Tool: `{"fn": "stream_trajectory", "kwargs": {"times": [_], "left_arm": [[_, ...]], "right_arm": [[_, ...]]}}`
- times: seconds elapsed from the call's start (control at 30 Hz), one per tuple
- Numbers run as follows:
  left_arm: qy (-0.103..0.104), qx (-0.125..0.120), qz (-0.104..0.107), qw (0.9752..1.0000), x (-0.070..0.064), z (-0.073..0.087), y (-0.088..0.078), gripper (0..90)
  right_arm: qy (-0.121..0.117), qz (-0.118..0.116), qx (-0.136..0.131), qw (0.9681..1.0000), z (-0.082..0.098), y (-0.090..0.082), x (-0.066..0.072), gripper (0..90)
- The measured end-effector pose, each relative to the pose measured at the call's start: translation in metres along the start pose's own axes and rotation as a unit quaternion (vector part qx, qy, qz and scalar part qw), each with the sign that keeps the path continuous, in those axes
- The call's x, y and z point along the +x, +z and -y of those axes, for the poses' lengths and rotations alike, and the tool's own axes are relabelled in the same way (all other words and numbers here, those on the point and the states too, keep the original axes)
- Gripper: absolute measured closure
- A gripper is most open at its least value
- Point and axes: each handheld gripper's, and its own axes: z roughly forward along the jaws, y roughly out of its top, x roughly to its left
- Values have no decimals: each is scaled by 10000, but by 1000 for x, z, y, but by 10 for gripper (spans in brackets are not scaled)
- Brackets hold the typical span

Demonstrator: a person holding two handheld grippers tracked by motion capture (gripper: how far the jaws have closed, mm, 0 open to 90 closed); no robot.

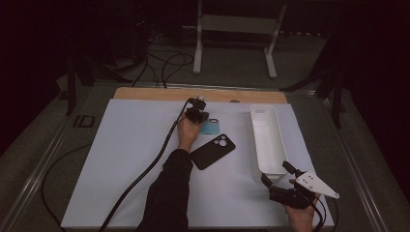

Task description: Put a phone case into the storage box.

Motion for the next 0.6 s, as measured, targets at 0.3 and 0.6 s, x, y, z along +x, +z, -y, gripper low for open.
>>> {"fn": "stream_trajectory", "kwargs": {"times": [0.3,0.6], "left_arm": [[44,91,91,9999,5,10,-5,900],[17,200,117,9997,6,28,-25,900]], "right_arm": [[-8,3,-1,10000,0,0,0,82],[-27,31,2,10000,0,0,1,82]]}}
